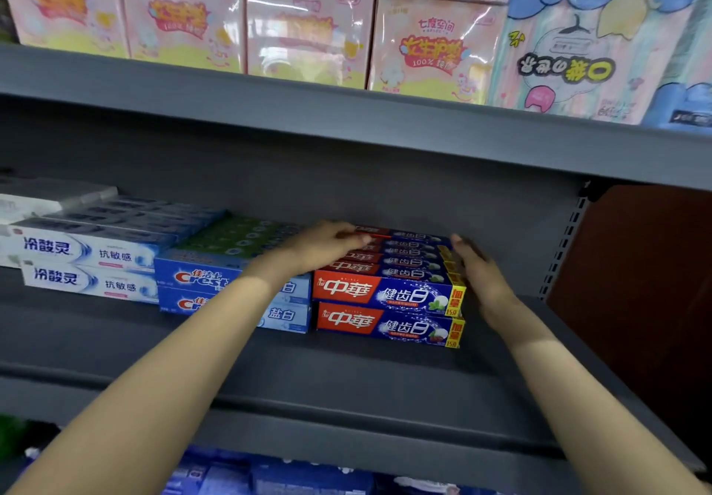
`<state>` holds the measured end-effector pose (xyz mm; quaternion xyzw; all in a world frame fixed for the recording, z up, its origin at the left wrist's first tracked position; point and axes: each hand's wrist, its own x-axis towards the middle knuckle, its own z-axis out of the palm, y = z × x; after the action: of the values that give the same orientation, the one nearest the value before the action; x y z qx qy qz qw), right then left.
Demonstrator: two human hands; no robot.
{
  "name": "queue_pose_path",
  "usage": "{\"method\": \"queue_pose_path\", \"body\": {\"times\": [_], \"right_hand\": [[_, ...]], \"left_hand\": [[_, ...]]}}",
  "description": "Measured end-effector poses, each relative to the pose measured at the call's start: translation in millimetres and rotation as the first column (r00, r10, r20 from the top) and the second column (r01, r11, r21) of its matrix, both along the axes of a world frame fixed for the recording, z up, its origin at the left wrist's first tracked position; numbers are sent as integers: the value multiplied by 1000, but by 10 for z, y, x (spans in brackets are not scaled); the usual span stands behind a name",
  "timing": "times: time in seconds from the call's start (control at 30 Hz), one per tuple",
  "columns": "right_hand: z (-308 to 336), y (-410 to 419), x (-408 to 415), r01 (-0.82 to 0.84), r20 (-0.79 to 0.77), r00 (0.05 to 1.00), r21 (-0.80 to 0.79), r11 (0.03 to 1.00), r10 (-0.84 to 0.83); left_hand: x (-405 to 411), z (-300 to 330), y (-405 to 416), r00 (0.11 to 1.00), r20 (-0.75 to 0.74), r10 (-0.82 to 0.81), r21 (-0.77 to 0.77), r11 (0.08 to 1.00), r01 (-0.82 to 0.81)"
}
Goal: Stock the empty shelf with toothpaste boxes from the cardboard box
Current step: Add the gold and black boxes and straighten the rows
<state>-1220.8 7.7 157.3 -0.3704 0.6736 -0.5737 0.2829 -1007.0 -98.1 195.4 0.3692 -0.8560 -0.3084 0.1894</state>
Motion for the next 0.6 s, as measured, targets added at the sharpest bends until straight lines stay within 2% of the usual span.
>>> {"method": "queue_pose_path", "body": {"times": [0.1,0.17,0.23,0.37,0.6], "right_hand": [[41,308,113,-164,-183,970,-2,987,161],[33,433,167,-294,-200,932,70,953,302],[-3,464,203,-345,-217,904,137,929,368],[-127,363,226,-210,-346,904,150,966,250],[-253,329,302,23,-397,918,64,998,5]], "left_hand": [[131,-67,127,962,230,-146,-47,986,161],[156,-125,116,941,306,-146,-133,972,194],[142,-161,75,935,336,-113,-221,955,195],[94,-191,36,928,369,-52,-282,945,166],[66,-341,199,886,442,143,-473,876,95]]}}
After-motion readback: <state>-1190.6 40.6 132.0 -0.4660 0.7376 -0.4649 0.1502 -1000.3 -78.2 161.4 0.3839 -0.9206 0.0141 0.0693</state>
